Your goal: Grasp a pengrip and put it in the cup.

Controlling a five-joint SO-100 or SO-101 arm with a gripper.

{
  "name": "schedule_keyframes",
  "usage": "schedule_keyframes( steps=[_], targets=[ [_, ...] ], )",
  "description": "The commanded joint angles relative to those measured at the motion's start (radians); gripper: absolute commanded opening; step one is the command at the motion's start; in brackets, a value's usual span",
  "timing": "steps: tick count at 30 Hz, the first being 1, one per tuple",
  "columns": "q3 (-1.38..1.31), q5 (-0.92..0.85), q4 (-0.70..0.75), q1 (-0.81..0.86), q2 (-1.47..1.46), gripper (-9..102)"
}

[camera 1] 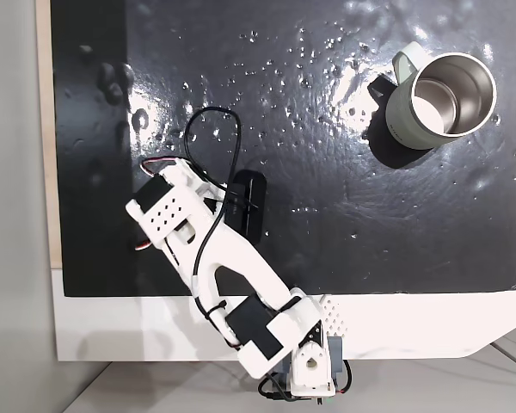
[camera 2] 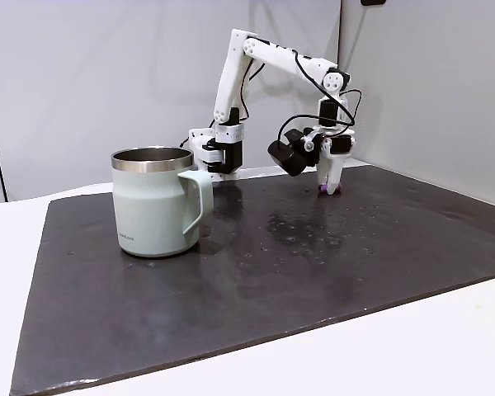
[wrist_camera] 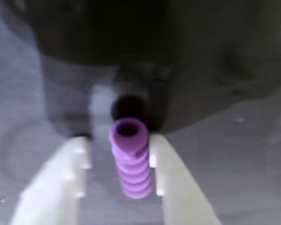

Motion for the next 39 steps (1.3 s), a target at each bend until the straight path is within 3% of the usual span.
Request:
schedule_keyframes(
  steps=[1,8,15,29,39],
  targets=[
    [-0.032,-0.002,-0.005,-0.011,0.000,0],
    [-0.072,0.002,0.054,-0.003,0.031,0],
    [-0.482,-0.038,0.430,0.046,0.032,0],
    [-0.624,-0.321,0.471,0.074,0.365,0],
    [-0.339,-0.376,0.474,0.212,0.588,0]
  ],
)
